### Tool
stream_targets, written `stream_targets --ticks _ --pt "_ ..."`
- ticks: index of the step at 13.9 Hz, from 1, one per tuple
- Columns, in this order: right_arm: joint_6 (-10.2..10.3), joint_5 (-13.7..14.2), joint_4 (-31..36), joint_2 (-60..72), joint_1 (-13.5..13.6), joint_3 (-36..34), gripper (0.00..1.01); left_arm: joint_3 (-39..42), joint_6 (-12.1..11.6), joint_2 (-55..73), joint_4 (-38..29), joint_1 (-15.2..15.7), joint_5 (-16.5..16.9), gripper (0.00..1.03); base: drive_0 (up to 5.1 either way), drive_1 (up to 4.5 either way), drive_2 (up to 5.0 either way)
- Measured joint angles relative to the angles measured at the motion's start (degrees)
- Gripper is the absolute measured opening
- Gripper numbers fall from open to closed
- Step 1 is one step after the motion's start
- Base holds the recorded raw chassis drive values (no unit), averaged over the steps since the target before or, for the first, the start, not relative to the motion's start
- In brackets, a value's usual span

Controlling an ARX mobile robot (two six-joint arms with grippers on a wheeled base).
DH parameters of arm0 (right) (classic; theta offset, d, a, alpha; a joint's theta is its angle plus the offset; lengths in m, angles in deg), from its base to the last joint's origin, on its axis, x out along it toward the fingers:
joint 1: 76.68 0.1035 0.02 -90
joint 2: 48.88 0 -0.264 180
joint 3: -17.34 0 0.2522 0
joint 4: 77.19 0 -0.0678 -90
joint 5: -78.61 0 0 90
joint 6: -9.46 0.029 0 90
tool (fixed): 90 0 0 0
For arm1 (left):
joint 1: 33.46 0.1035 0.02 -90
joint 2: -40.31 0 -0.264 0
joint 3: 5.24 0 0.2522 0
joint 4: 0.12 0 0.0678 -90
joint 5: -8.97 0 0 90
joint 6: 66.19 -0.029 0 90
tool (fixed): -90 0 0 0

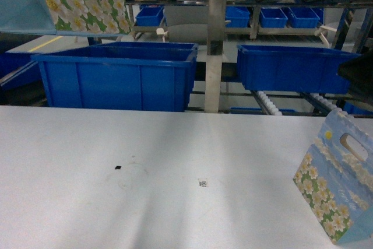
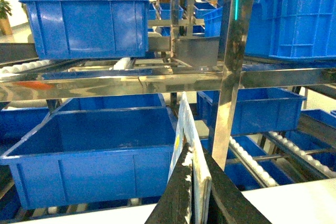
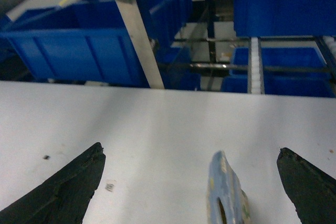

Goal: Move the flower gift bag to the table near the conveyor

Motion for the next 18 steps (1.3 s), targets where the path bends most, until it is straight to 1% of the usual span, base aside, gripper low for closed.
stream_targets --ticks 1,2,3,4,5,6,7,8,9,11,13,17,18 --pt "1.9 -1.7 -1.7 -4.8 -0.1 0.3 0.98 0.0 0.0 0.0 0.0 0.0 0.0 0.02 0.0 0.00 0.0" --pt "2.8 -4.1 -0.8 -8.9 -0.6 1.5 0.98 0.0 0.0 0.0 0.0 0.0 0.0 0.02 0.0 0.00 0.0" --pt "4.5 -4.9 0.1 -11.9 -1.2 3.7 0.98 0.0 0.0 0.0 0.0 0.0 0.0 0.02 0.0 0.00 0.0" --pt "5.2 -5.0 0.1 -12.5 -1.5 4.3 0.98 0.0 -0.3 0.3 -0.9 0.1 0.1 0.02 0.0 0.00 0.0" --pt "5.6 -5.0 -0.8 -11.2 -1.5 3.9 0.98 -1.0 -1.5 3.3 -4.7 1.1 1.4 0.02 0.0 0.00 0.0" --pt "5.9 -5.0 -1.0 -10.9 -1.5 3.4 0.98 -2.0 -1.4 8.0 -6.5 3.3 2.9 0.02 0.0 0.00 0.0" --pt "6.1 -5.0 -0.7 -10.9 -1.5 3.4 0.98 -1.6 0.2 12.9 -7.3 5.5 4.7 0.02 0.0 0.00 0.0" --pt "6.1 -5.0 -0.7 -11.0 -1.5 3.4 0.98 -0.8 1.8 16.6 -10.8 6.6 6.0 0.02 0.0 0.00 0.0" --pt "6.1 -5.1 -0.8 -11.0 -1.5 3.4 0.98 -0.8 3.7 18.6 -14.0 6.8 6.4 0.02 0.0 0.00 0.0" --pt "6.1 -5.0 -0.7 -11.0 -1.5 3.4 0.98 -0.8 6.1 21.2 -19.1 6.5 6.4 0.02 0.0 0.00 0.0" --pt "6.1 -5.0 -0.7 -11.0 -1.5 3.4 0.98 0.4 6.6 25.7 -22.6 5.9 6.4 0.02 0.0 0.00 0.0" --pt "6.1 -5.0 -0.7 -11.0 -1.5 3.4 0.98 1.6 6.6 32.6 -28.0 8.0 5.7 0.02 0.0 0.00 0.0" --pt "6.1 -5.0 -0.7 -11.0 -1.5 3.4 0.98 2.2 6.6 33.9 -28.5 8.7 5.7 0.02 0.0 0.00 0.0"
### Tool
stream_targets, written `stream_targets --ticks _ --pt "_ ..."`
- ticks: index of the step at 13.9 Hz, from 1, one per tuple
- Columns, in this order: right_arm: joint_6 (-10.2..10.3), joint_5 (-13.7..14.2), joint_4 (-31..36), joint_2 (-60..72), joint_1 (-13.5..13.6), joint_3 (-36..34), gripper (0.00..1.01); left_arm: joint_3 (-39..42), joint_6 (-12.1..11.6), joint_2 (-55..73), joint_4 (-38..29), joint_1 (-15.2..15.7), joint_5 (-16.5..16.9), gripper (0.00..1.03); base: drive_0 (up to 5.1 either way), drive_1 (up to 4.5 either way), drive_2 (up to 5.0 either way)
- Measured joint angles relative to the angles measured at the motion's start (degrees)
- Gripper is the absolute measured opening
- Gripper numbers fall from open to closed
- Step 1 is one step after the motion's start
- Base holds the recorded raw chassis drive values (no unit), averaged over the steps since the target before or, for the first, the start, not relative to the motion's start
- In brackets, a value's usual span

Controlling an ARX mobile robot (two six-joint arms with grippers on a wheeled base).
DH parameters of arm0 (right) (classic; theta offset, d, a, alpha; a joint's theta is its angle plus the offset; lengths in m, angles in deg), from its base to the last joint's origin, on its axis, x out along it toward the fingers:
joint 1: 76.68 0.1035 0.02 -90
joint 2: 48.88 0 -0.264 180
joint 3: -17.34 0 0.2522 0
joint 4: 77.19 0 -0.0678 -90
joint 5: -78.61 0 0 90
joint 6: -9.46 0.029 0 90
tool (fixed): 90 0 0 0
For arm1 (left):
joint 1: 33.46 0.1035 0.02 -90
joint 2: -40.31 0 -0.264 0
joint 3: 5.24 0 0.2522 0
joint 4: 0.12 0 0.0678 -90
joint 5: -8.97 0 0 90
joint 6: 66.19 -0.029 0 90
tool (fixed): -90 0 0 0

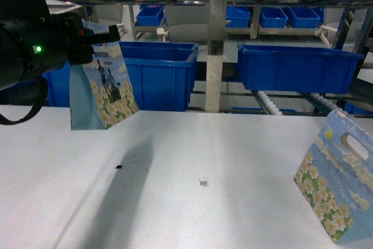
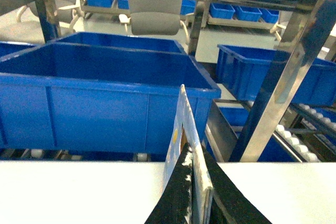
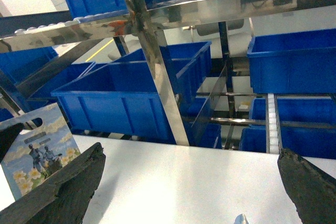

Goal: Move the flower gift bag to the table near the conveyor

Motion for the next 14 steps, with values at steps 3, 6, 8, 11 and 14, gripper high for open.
stream_targets --ticks 3,6,8,11,14 --pt "0.0 0.0 0.0 0.0 0.0 0.0 0.98 -2.4 0.6 4.5 0.2 -0.3 -0.2 0.02 0.0 0.00 0.0" --pt "0.0 0.0 0.0 0.0 0.0 0.0 0.98 -1.3 1.2 4.5 -2.3 1.7 0.6 0.02 0.0 0.00 0.0" --pt "0.0 0.0 0.0 0.0 0.0 0.0 0.98 -1.8 1.4 5.3 -1.6 2.8 1.4 0.02 0.0 0.00 0.0" --pt "0.0 0.0 0.0 0.0 0.0 0.0 0.98 -3.6 1.4 8.2 -1.9 3.0 1.8 0.02 0.0 0.00 0.0" --pt "0.0 0.0 0.0 0.0 0.0 0.0 0.98 -3.7 1.4 11.1 -2.8 2.6 0.7 0.02 0.0 0.00 0.0"
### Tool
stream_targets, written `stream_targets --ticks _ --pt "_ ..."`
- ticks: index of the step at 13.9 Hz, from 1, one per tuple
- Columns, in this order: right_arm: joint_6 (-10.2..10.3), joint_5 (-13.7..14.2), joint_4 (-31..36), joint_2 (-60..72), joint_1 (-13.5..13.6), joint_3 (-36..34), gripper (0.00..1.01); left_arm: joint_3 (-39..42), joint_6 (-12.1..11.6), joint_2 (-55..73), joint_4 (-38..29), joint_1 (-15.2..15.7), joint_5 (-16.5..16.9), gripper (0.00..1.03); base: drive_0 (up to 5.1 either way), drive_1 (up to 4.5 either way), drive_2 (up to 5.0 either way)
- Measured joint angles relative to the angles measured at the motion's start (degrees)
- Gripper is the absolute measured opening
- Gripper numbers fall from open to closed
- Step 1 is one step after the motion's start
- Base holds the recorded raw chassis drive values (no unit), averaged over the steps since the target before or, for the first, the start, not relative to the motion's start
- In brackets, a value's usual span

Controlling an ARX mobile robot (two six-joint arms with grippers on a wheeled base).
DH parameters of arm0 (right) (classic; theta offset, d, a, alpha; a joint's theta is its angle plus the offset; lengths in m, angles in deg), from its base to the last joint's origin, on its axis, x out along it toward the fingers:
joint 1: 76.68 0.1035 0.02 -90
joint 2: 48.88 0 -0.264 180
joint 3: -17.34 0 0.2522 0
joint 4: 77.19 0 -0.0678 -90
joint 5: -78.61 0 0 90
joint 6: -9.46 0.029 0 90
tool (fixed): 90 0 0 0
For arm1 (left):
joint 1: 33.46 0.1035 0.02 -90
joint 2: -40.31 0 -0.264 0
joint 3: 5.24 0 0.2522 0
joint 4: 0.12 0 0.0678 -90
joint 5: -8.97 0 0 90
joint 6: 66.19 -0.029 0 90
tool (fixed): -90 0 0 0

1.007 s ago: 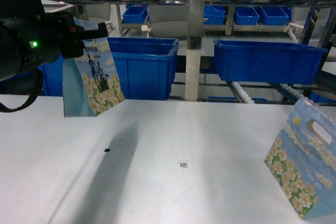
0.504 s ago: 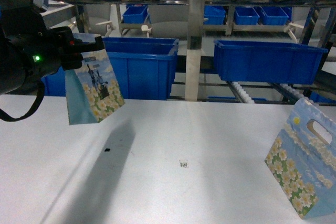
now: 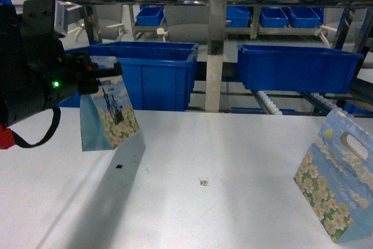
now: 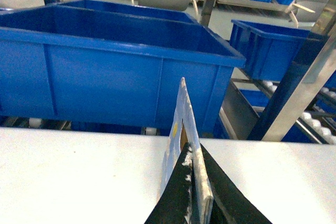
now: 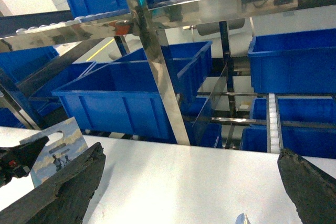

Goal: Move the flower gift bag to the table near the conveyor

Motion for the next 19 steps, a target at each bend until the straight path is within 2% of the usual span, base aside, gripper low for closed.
stream_targets --ticks 5,7,9,12,15,17,19 --pt "0.0 0.0 0.0 0.0 0.0 0.0 0.98 2.7 0.2 3.9 -4.0 0.6 -0.4 0.02 0.0 0.00 0.0" --pt "0.0 0.0 0.0 0.0 0.0 0.0 0.98 0.5 0.0 6.2 -4.4 -0.6 -1.6 0.02 0.0 0.00 0.0" --pt "0.0 0.0 0.0 0.0 0.0 0.0 0.98 2.2 0.1 7.5 -4.4 -1.3 -2.4 0.02 0.0 0.00 0.0" --pt "0.0 0.0 0.0 0.0 0.0 0.0 0.98 2.4 0.2 8.2 -3.8 -0.9 -3.1 0.35 0.0 0.00 0.0" --pt "0.0 0.0 0.0 0.0 0.0 0.0 0.98 2.5 0.1 8.2 -3.7 -0.9 -3.5 0.73 0.0 0.00 0.0" --pt "0.0 0.0 0.0 0.0 0.0 0.0 0.98 2.4 -0.4 6.5 -2.6 -1.6 -5.7 0.99 0.0 0.00 0.0" --pt "0.0 0.0 0.0 0.0 0.0 0.0 0.98 1.6 -0.2 1.2 0.9 -2.4 -6.0 0.98 0.0 0.00 0.0"
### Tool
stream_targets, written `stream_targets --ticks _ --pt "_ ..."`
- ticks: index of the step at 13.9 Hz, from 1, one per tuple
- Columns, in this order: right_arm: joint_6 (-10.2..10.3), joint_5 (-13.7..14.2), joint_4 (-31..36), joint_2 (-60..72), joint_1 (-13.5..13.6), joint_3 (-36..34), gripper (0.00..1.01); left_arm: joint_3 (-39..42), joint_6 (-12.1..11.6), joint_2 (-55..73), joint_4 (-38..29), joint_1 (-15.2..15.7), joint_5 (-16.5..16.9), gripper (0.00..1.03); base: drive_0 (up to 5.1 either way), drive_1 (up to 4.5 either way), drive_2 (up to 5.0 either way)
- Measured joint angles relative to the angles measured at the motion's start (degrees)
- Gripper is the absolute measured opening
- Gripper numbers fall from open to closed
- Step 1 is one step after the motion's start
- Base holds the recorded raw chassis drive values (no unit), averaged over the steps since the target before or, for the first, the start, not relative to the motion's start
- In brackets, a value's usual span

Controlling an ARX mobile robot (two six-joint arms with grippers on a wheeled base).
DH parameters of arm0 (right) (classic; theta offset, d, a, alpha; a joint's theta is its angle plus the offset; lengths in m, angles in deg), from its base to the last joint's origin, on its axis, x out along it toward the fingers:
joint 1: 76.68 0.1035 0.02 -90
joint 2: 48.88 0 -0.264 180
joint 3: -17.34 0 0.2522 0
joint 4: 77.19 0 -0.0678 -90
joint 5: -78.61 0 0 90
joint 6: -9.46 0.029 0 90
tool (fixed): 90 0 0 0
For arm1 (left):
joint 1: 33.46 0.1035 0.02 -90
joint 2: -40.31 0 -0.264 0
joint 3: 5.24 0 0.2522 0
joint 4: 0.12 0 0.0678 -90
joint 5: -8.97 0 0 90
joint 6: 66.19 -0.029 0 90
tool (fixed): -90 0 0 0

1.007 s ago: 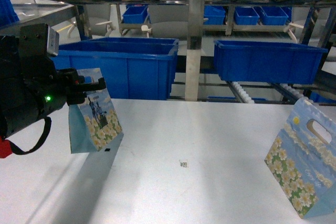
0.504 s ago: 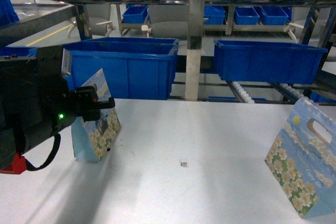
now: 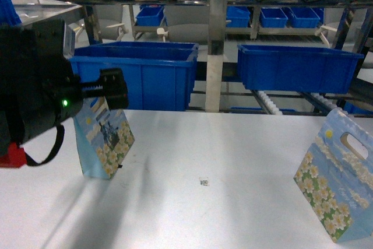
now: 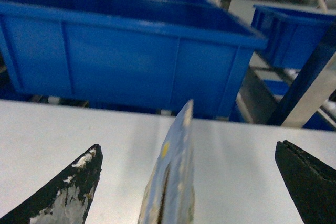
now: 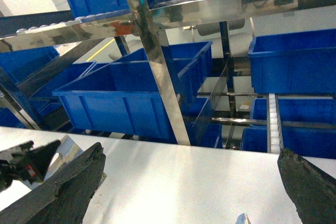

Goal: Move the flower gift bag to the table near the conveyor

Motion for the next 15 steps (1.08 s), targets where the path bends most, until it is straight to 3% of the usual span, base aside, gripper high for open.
stream_targets --ticks 2,4,6,7,8,9,10,11,13,14,15 --pt "0.0 0.0 0.0 0.0 0.0 0.0 0.98 -1.5 0.5 -7.4 3.2 -1.2 0.5 0.98 0.0 0.00 0.0" --pt "0.0 0.0 0.0 0.0 0.0 0.0 0.98 0.5 2.2 -15.3 5.1 -1.3 -2.4 0.98 0.0 0.00 0.0" --pt "0.0 0.0 0.0 0.0 0.0 0.0 0.98 0.5 2.9 -16.3 5.2 -0.8 -2.9 0.98 0.0 0.00 0.0" --pt "0.0 0.0 0.0 0.0 0.0 0.0 0.98 2.8 0.0 -15.8 -0.5 -0.4 -2.3 0.89 0.0 0.00 0.0" --pt "-0.7 1.9 2.1 0.0 0.3 -0.5 0.96 8.1 -3.7 -18.3 -3.6 0.2 -1.2 0.76 0.0 0.00 0.0" --pt "-5.0 11.7 9.3 -1.2 1.3 -4.1 0.84 13.6 -5.9 -22.3 -5.1 0.9 -0.3 0.64 0.0 0.00 0.0" --pt "-10.4 18.1 12.6 -4.7 1.5 -9.8 0.69 18.3 -7.0 -26.5 -6.8 2.2 0.3 0.49 0.0 0.00 0.0" --pt "-12.5 17.0 13.7 -7.1 -0.5 -13.8 0.56 22.0 -7.6 -29.6 -7.3 3.3 0.8 0.36 0.0 0.00 0.0" --pt "-14.0 17.1 15.1 -11.4 -1.5 -20.6 0.29 29.5 -7.7 -35.5 -7.3 4.2 2.3 0.09 0.0 0.00 0.0" --pt "-14.6 16.9 15.4 -14.1 -1.5 -23.4 0.14 32.6 -8.0 -38.1 -8.3 4.5 3.3 0.02 0.0 0.00 0.0" --pt "-15.0 17.0 15.4 -16.6 -1.5 -25.7 0.01 35.7 -7.9 -39.5 -10.5 5.4 3.5 0.02 0.0 0.00 0.0"
